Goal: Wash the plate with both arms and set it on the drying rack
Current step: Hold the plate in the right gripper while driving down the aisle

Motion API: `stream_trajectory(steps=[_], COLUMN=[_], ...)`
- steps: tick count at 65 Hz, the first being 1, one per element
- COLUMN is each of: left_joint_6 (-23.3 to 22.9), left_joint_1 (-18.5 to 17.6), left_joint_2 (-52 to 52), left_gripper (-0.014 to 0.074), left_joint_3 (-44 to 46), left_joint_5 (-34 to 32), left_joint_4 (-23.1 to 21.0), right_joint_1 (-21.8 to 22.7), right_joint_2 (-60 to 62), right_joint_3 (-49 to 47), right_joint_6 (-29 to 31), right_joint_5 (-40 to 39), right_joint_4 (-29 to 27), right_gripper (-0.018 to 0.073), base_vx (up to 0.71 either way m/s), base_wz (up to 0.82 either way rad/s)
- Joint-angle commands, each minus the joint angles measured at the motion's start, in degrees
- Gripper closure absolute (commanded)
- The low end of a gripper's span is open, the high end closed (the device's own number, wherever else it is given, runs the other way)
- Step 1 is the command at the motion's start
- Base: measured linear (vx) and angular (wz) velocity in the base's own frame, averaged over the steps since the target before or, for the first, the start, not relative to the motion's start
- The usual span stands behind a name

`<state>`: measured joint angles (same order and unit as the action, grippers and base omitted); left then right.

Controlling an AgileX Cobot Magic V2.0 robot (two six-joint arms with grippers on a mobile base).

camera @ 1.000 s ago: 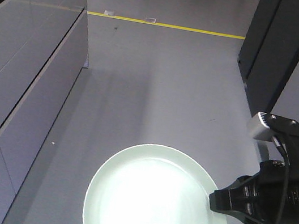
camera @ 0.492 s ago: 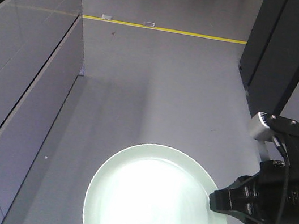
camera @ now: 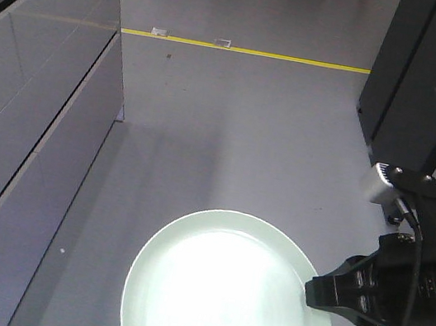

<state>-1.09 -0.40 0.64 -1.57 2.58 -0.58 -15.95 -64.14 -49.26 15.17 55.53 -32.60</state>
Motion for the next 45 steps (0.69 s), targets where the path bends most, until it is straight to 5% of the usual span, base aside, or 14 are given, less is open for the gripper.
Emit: stream_trajectory(steps=[1, 45], left_joint_6=[-0.5, -0.5], left_joint_1=[0.1, 0.1], left_joint_2=[0.9, 0.9], left_gripper=[0.0603, 0.0603], left_joint_3=[1.9, 1.9], left_joint_5=[-4.4, -4.4], left_joint_4=[-0.4, -0.4], right_joint_1=[0.1, 0.1], right_joint_2=[1.3, 1.3], right_joint_3=[-1.6, -1.6], right_joint_6=[0.6, 0.6], right_joint_5=[-1.6, -1.6], right_joint_4=[-2.2, -2.2], right_gripper=[0.0568, 0.0568], base_vx=[0.21, 0.21], base_wz=[0.06, 0.04])
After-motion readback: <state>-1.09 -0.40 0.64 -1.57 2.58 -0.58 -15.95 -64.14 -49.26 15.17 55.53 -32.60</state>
